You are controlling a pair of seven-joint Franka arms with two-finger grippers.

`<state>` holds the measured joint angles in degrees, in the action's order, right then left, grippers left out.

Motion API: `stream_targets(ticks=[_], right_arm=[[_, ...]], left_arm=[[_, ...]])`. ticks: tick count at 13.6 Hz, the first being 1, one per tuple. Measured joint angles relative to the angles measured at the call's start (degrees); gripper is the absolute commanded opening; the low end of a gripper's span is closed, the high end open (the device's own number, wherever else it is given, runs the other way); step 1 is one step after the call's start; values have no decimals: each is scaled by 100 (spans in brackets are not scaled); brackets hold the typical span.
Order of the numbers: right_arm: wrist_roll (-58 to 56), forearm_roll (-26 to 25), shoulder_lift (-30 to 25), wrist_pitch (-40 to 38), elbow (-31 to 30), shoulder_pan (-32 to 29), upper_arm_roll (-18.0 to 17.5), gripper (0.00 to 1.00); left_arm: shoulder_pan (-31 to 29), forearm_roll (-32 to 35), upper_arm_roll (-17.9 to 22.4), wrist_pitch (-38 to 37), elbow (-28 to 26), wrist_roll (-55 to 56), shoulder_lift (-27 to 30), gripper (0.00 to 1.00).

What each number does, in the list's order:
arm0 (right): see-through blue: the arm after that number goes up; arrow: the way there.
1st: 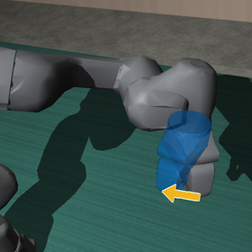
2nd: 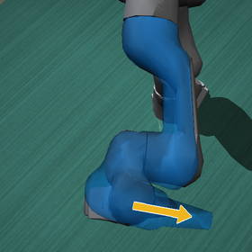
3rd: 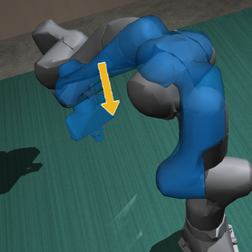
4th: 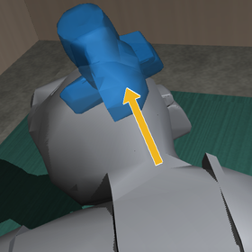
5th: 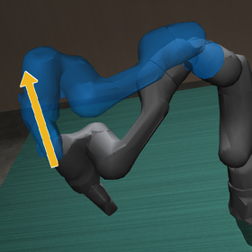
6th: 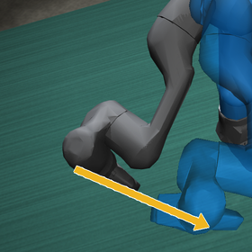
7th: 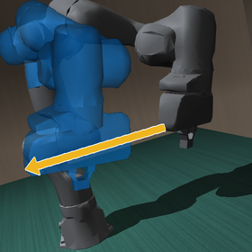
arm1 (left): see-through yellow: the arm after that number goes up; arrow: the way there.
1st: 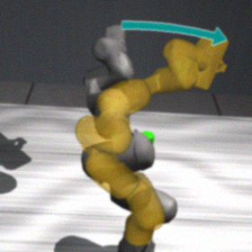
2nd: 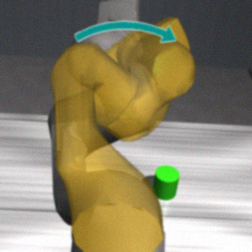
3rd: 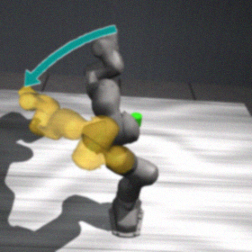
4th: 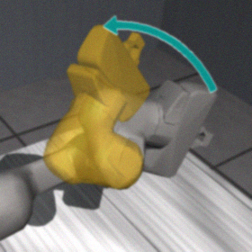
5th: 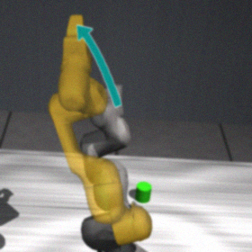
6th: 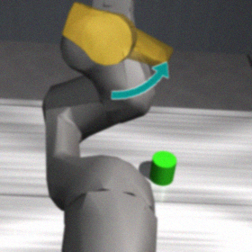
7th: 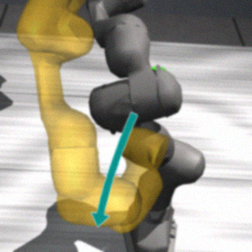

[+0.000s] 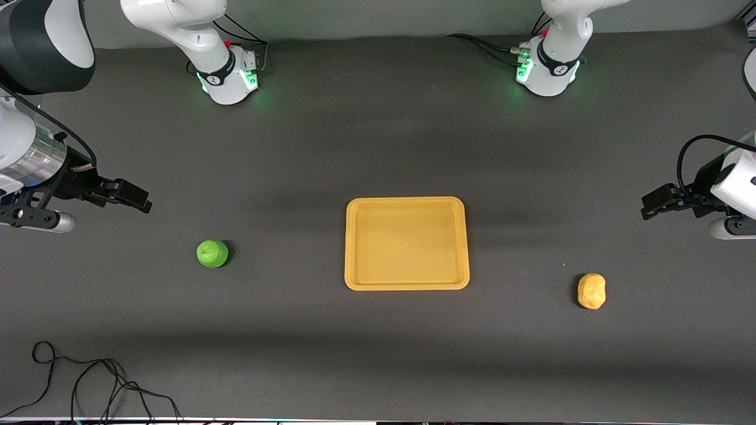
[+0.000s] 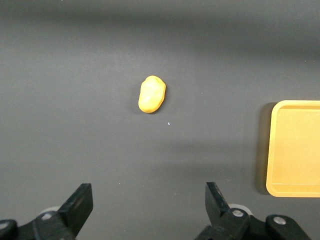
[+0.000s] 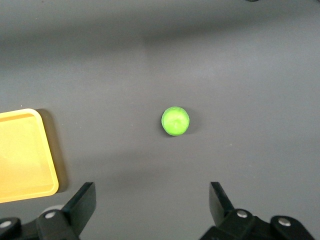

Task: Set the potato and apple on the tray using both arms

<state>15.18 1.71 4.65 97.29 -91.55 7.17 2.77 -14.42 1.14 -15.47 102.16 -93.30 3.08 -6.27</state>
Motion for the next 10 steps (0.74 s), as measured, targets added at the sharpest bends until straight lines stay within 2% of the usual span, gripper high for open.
stream_targets(ticks=[6,10], right_arm=[[5,1,-1,0,-66,1,13,100],[-200,1,2,-22,-93,0,44,100]], left_arm=[[0,-1,-5,25,-5,-4,-3,100],[11,-2,-37,570,-38,-7,-220,100]])
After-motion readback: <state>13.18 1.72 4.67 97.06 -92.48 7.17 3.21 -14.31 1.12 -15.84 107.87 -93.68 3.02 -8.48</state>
